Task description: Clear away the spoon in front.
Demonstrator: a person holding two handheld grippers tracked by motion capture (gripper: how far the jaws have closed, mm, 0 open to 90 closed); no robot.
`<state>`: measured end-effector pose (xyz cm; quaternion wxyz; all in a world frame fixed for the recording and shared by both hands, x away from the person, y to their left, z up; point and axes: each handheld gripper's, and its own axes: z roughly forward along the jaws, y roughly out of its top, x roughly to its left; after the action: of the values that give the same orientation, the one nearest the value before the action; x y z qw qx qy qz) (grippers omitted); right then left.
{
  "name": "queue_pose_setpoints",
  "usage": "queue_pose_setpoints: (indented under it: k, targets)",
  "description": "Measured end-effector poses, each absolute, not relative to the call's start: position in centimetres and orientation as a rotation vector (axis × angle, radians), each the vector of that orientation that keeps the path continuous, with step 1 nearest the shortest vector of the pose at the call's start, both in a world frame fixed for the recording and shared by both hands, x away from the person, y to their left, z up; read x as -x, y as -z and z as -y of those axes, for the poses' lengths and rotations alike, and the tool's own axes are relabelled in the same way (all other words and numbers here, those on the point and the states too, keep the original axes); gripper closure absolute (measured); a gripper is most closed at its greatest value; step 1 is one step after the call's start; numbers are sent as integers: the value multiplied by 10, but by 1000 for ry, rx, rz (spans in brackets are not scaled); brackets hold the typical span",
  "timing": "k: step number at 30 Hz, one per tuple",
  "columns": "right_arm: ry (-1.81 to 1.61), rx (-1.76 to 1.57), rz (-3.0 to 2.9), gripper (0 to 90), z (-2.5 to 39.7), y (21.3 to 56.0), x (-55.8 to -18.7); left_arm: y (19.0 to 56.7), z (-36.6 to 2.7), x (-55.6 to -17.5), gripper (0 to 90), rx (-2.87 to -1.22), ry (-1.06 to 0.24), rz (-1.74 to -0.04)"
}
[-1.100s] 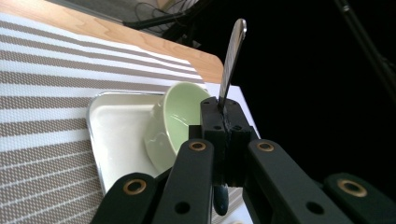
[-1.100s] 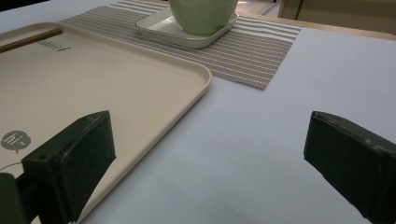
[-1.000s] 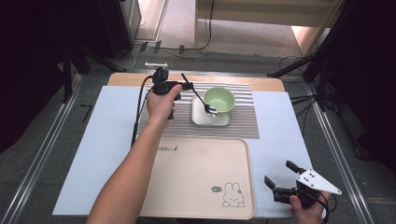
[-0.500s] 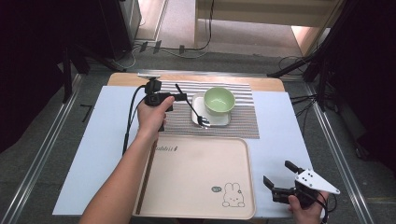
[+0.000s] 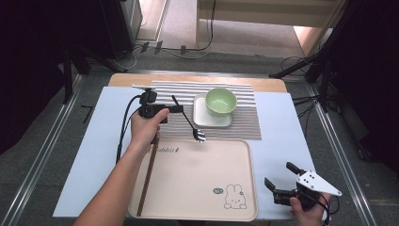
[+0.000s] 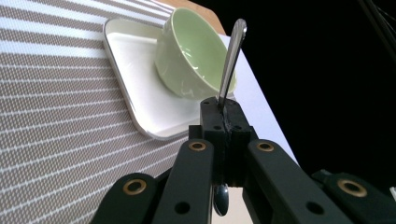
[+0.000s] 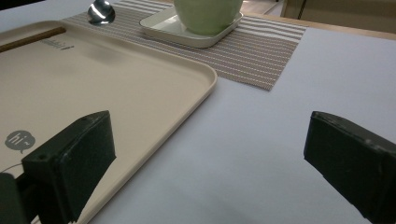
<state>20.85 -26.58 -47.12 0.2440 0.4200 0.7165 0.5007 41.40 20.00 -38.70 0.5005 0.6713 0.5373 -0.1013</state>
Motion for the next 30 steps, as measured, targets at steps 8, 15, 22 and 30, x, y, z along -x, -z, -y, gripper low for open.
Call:
queue_pose_setpoints:
  k: [8, 15, 22, 30]
  targets:
    - [-1363, -1145, -1963, 20, 264, 471, -209, 397, -208, -398, 900, -1645, 257, -1295]
    - [-1362, -1145, -1964, 21, 262, 472, -209, 404, -216, -384, 900, -1688, 277, -1274]
    - [-1362, -1148, -1969, 20, 261, 472, -209, 411, -225, -372, 900, -1712, 285, -1266]
    - [-1359, -1146, -1975, 21, 259, 473, -210, 416, -237, -360, 900, -1722, 323, -1245]
